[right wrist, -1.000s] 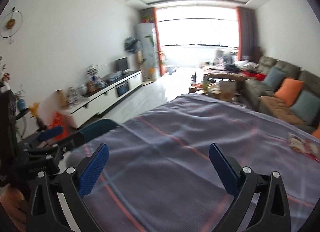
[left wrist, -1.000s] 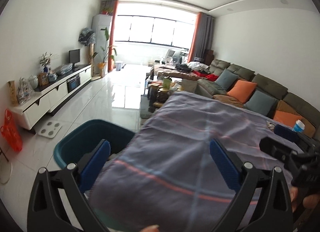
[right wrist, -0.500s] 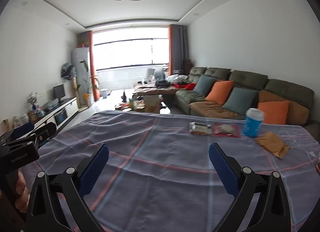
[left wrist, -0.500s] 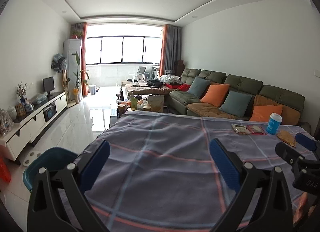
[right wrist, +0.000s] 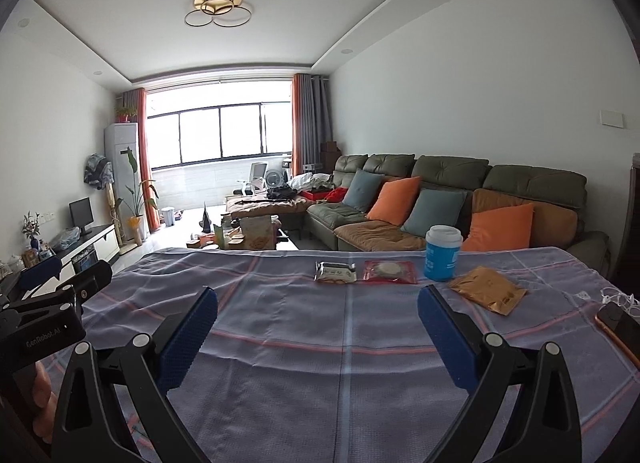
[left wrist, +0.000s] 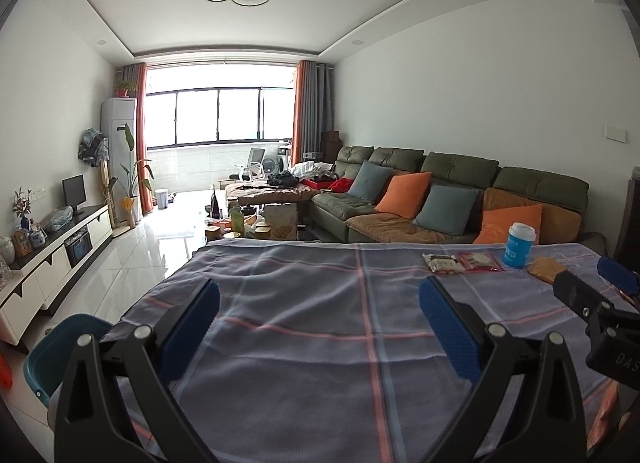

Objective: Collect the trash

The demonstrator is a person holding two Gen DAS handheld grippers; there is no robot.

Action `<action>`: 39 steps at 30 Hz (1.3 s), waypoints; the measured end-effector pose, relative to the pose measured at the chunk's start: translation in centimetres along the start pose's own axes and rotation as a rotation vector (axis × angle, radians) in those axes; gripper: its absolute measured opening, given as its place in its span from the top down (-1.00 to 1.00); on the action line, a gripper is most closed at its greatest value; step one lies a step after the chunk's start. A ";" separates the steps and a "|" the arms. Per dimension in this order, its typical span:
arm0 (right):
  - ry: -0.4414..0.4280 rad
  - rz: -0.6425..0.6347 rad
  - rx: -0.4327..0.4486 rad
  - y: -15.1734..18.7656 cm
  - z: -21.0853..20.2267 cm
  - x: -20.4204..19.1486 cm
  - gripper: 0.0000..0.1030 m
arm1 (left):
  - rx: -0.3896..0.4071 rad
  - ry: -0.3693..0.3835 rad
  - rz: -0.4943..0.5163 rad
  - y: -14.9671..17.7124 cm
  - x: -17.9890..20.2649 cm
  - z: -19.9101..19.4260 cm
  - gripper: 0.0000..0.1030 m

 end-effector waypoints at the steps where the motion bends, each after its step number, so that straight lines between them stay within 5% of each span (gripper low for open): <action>1: 0.004 -0.001 0.001 0.0 0.0 0.1 -0.93 | 0.005 -0.002 0.003 -0.1 0.2 0.1 -0.94; 39: 0.017 -0.011 0.006 -0.3 -0.1 0.4 -0.93 | 0.044 -0.012 0.008 -0.8 0.1 0.1 -0.94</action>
Point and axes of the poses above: each gripper's, at about its wrist camera, not at the fingertips, and z roughly the way its jaws point, x to its right, y to its underside, the point moved 10 cm from there along z, roughly the way its jaws point, and after that the axes turned 1 degree about -z, right-handed, at the moved point
